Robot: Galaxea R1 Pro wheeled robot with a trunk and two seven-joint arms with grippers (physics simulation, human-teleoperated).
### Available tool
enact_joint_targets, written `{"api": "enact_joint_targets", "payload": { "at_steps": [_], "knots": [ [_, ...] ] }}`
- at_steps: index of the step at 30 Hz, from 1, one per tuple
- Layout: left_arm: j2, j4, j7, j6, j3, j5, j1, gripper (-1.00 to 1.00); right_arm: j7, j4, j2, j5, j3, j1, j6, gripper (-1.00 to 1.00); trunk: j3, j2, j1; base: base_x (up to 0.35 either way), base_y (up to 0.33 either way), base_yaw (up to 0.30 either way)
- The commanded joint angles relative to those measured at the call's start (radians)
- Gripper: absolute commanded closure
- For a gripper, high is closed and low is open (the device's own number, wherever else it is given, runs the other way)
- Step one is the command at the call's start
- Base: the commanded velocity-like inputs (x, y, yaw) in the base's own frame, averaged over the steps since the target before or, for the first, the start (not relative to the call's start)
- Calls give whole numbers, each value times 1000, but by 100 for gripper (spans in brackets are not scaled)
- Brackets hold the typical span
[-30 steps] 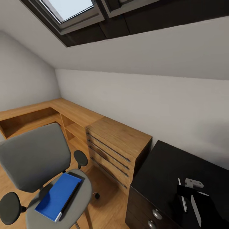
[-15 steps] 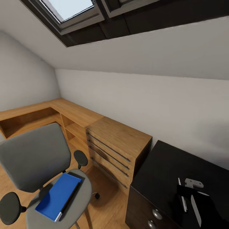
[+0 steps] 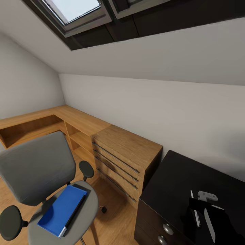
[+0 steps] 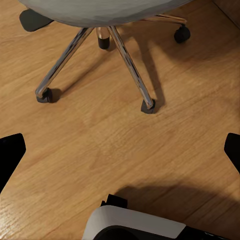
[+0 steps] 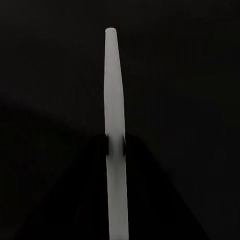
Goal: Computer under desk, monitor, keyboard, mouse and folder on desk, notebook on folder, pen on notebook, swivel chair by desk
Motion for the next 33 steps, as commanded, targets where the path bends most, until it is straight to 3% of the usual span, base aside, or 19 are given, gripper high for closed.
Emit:
{"api": "enact_joint_targets", "payload": {
  "at_steps": [1,19,20,33],
  "knots": [
    [0,-1,-9,0,1,10,0,-100,8,-2,0,9,-3,-1,5,100,-1,-1,0,0,0,0],
    [0,-2,-9,0,1,10,0,-100,8,-2,0,9,-1,-1,10,100,-1,-1,0,0,0,0],
    [0,-2,-9,0,1,10,0,-100,8,-2,0,9,-1,-1,10,-100,-1,-1,0,0,0,0],
    [0,-3,-9,0,1,10,0,-100,13,-10,-1,6,-1,-1,12,-100,-1,-1,0,0,0,0]
  ]
}}
